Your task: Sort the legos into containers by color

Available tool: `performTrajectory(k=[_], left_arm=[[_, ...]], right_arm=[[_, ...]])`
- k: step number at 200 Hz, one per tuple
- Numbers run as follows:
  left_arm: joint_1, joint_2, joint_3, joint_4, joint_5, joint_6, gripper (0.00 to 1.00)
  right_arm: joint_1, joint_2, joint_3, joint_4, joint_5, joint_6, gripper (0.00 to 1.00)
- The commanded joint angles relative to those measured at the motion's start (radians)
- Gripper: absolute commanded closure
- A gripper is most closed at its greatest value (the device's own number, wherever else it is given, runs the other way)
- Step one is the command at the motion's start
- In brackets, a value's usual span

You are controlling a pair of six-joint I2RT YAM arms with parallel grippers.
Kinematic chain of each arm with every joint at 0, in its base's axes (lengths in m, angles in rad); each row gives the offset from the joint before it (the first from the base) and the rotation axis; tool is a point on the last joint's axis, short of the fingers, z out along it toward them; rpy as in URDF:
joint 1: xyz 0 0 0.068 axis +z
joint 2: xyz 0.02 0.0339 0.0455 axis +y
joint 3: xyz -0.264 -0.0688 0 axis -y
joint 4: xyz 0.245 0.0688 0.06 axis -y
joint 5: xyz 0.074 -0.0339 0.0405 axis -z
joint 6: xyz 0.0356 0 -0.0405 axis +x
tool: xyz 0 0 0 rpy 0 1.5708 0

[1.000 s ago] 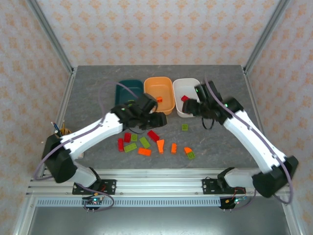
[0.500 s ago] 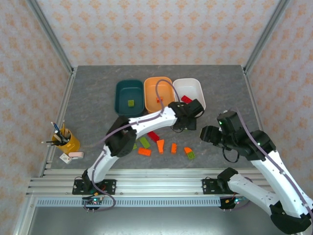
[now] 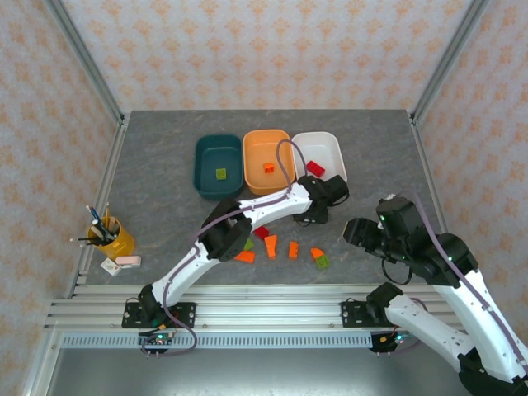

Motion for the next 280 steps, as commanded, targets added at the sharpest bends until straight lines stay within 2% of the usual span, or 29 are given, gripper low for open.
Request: performTrajectory(k=[1,18,42,73,100,131,158,180,207,230,280], left_arm=[[0.006,0.012,0.030,-0.009,-0.034,0.014,0.60],[0.006,-0.003,0.033,-0.015,-0.047,0.018,0.67],[0.006,-0.079,0.005,-0.034,-0.067,0.022,0.68],[0.047,-0.305,-0.209,0.012,-0.050,0.012,0.68],[0.148,-0.509,-0.408,0.008,-0.027,0.028,0.68],[0.314,-0.657,-0.528,-0.052,-0.009,0.113,0.68],[0.447,-0.639,-0.531,-0.096,-0.002,0.192,0.68],[0.511,-0.559,-0.477,-0.122,-0.033,0.249,0.68],[0.554,-0.455,-0.400,-0.178,-0.074,0.268,0.68],[0.584,-0.419,-0.404,-0.179,-0.100,0.269,0.68],[0.619,-0.347,-0.409,-0.168,-0.126,0.314,0.68]], right_arm=[[0.005,-0.008,-0.009,-0.016,0.011,0.019,0.36],[0.005,-0.008,-0.008,-0.010,0.009,0.014,0.36],[0.005,-0.007,-0.014,0.008,-0.005,-0.010,0.36],[0.005,0.014,-0.021,0.085,-0.061,-0.076,0.37],[0.026,0.104,-0.006,0.204,-0.120,-0.123,0.37],[0.147,0.293,0.065,0.336,-0.083,-0.140,0.37],[0.198,0.464,0.123,0.460,-0.100,-0.127,0.37],[0.198,0.576,0.145,0.580,-0.136,-0.082,0.37],[0.198,0.688,0.178,0.673,-0.140,-0.034,0.36],[0.198,0.756,0.214,0.695,-0.145,-0.018,0.36],[0.197,0.773,0.196,0.697,-0.148,-0.003,0.36]])
